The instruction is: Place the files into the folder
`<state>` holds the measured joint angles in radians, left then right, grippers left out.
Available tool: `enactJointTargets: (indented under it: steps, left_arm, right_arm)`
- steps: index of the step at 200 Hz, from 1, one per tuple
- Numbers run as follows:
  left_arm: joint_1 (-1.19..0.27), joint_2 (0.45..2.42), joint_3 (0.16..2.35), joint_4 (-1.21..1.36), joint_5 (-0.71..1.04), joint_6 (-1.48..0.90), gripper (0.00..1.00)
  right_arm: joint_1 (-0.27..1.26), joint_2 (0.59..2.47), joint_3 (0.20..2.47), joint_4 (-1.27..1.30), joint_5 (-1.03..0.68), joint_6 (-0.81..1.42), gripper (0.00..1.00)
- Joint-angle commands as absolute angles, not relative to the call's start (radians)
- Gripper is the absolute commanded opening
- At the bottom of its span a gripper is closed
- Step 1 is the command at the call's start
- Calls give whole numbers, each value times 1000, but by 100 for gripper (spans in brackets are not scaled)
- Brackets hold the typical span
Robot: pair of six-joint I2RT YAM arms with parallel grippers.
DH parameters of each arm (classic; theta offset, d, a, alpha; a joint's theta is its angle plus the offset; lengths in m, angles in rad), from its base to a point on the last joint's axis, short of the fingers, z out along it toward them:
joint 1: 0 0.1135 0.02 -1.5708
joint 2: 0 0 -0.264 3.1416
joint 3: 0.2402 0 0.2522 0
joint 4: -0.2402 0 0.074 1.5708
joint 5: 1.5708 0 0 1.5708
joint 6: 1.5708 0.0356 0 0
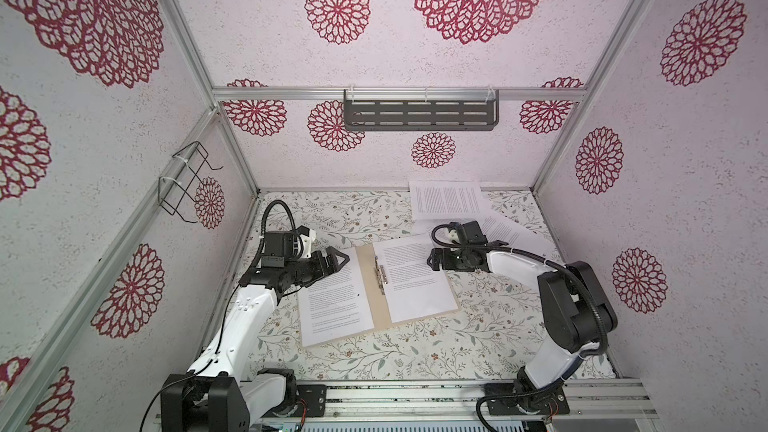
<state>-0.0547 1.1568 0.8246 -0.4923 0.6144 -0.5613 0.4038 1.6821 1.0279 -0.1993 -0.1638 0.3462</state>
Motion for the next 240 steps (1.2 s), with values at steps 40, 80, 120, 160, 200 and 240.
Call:
enactJointTargets:
  steps: [40,80,120,160,200,240]
  left_arm:
    - [-55,1138,824,-489,592,-542,97]
    - [-55,1138,822,-494,592,-542,97]
    - [-56,1132,821,-493,594,-540,97]
    - [-55,1132,822,-491,598,-542,97]
    - [-55,1126,822,-491,598,-542,97]
    - [-55,1123,821,-489,598,-543,97]
  right_arm:
    - [687,1690,1118,-121,-84,517,99]
    - [811,1828,1207,-73,-107,557,98]
    - [833,1891,1227,-31,-126,611,95]
    - [854,1922,1240,0,-160,647,93]
    - [866,1943,1250,5,-175,681,91]
    - [884,1945,1266,-6,-170,703,91]
